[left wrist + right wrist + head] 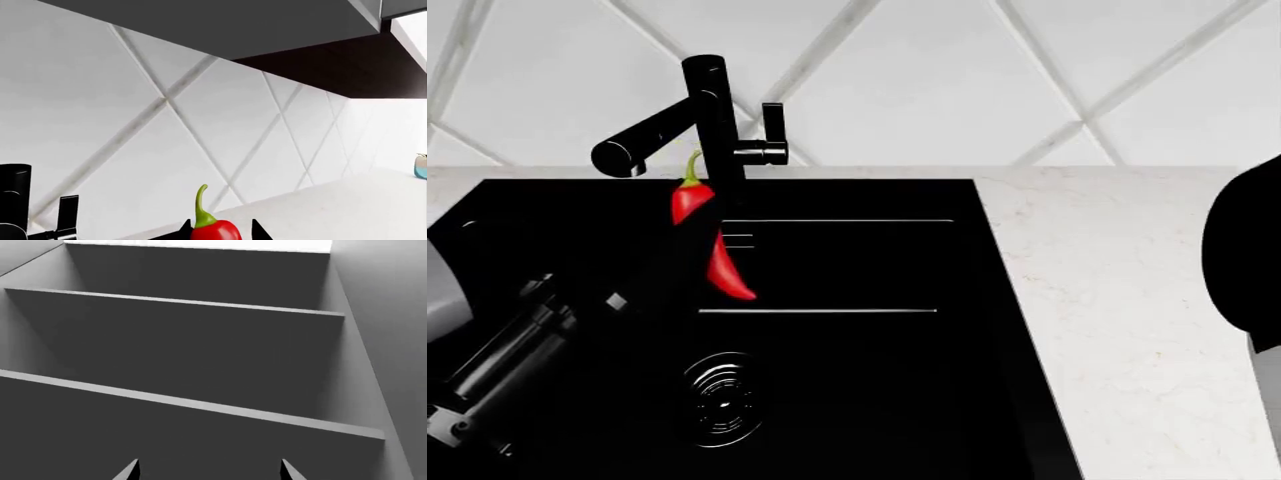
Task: Pick the chili pepper, brussel sprout from the counter and place them in the cabinet. Then close the cabinet.
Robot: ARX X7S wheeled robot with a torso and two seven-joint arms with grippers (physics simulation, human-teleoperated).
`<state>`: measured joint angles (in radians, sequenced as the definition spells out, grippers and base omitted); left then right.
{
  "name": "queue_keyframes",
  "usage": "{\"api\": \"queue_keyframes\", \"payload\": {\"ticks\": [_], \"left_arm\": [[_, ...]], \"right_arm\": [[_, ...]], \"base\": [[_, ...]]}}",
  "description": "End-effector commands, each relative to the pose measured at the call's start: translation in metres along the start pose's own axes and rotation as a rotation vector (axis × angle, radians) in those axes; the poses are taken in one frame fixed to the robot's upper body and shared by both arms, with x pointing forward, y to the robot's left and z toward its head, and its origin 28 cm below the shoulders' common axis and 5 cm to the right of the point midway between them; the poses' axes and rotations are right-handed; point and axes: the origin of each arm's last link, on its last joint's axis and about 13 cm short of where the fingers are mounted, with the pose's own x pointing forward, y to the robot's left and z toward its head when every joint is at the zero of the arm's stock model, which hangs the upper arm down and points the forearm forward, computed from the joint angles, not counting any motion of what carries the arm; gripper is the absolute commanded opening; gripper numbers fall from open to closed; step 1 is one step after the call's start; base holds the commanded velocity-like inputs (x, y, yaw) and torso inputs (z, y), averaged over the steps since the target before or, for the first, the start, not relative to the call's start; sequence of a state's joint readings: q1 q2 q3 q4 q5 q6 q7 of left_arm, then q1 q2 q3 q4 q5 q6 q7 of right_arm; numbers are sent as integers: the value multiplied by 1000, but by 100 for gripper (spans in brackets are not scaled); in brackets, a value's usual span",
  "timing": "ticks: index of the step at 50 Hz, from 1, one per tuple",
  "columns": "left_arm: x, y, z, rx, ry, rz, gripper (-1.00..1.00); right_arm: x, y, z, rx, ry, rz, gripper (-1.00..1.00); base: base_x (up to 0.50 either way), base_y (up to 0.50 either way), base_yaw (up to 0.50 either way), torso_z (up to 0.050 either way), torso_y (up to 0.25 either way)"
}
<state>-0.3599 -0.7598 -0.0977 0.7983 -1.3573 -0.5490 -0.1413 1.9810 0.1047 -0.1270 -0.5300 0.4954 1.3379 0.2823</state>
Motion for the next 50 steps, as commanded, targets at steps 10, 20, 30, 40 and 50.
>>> {"api": "queue_keyframes", "payload": {"ticks": [10,20,30,40,50], "left_arm": [[1,-2,0,-6,5,-2,-100],[0,-3,-1,-6,5,-3,-100],[1,-3,-1,-6,4,-4,-100],[1,-3,0,-5,2,-6,-100],[1,-3,-1,-6,2,-7,-100]], "right_arm": [[-50,6,4,-34,-132,51,100],[-73,12,12,-49,-229,84,100],[-99,14,13,-73,-249,77,100],[-118,18,-4,-76,-221,68,100],[-133,23,-11,-62,-201,63,100]], "base": [[0,0,0,0,0],[0,0,0,0,0],[0,0,0,0,0],[0,0,0,0,0],[0,0,0,0,0]]}}
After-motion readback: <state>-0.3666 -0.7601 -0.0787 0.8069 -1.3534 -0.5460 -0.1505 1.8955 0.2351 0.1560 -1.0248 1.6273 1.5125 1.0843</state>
